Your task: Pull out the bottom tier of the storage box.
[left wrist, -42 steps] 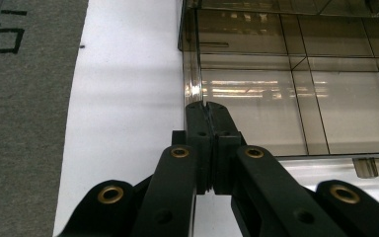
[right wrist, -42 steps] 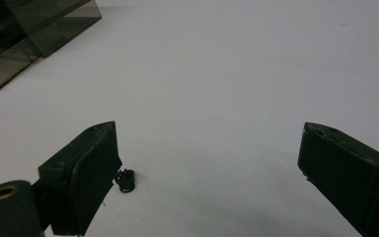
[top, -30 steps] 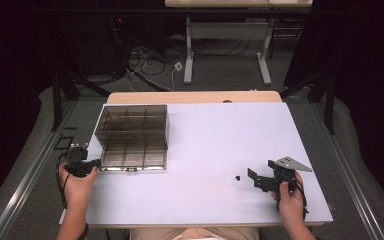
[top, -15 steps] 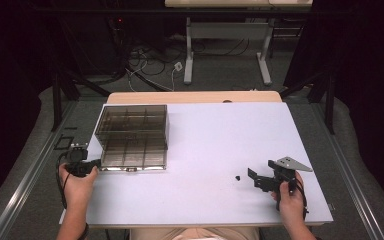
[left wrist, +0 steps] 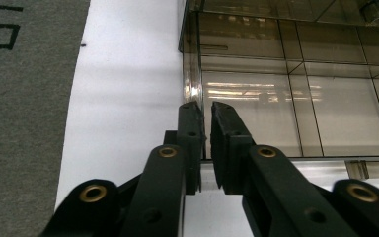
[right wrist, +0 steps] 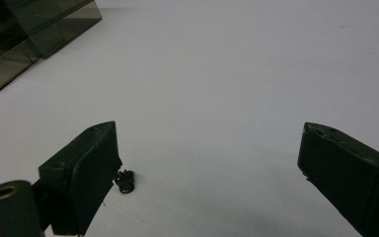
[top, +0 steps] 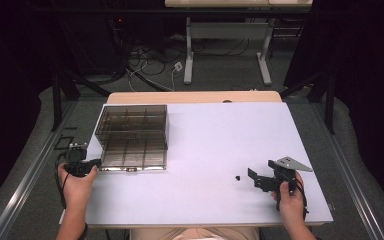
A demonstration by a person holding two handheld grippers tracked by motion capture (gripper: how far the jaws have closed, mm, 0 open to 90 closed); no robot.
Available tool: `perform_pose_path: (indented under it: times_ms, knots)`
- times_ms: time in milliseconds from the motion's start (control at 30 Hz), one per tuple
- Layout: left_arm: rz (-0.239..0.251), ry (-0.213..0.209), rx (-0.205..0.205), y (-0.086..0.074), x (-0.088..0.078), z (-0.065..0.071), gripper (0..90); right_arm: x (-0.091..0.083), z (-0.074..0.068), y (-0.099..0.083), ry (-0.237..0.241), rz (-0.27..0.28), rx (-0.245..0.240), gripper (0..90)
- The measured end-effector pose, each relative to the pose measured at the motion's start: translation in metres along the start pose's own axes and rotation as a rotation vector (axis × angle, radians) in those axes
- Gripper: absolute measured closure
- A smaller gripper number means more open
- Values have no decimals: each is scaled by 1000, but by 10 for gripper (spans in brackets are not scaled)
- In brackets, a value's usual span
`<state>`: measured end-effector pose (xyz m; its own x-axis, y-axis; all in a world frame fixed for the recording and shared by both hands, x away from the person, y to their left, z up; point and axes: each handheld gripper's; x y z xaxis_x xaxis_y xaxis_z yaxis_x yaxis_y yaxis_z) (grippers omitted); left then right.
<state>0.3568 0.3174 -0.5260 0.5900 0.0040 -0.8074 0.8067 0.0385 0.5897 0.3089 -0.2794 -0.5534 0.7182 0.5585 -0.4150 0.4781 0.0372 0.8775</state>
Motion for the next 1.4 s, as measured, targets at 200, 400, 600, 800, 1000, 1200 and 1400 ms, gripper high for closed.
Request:
perform_pose_path:
  times_ms: [200, 400, 600, 800, 1000, 1200, 1400]
  knots:
    - [2, -9, -10, 1, -1, -1, 780, 0, 0, 0, 10, -5, 3, 85]
    - [9, -19, -28, 1, -2, -1, 737, 0, -1, 0, 11, -12, 10, 85]
    - [14, -44, -21, 2, -4, -2, 702, 1, -1, 0, 10, -7, 3, 85]
    - [63, -53, -40, 2, -9, 0, 612, 1, -1, 0, 10, -11, 1, 85]
    - [84, -59, -35, 2, -13, 2, 569, 1, -1, 0, 10, -10, 3, 85]
    - [103, -75, -31, 4, -17, 6, 530, 1, -1, 0, 10, -11, 2, 84]
    - [131, -90, -25, 5, -21, 9, 493, 1, -1, 0, 10, -11, 4, 85]
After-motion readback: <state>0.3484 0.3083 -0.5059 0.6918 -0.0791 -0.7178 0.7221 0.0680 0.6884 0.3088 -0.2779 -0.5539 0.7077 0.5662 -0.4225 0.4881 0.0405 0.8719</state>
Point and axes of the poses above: each handheld gripper's, and its own axes: x roughly forward along the jaws, y roughly out of its top, z roughly to its right, and after that the axes turned 9 degrees about y, right-handed
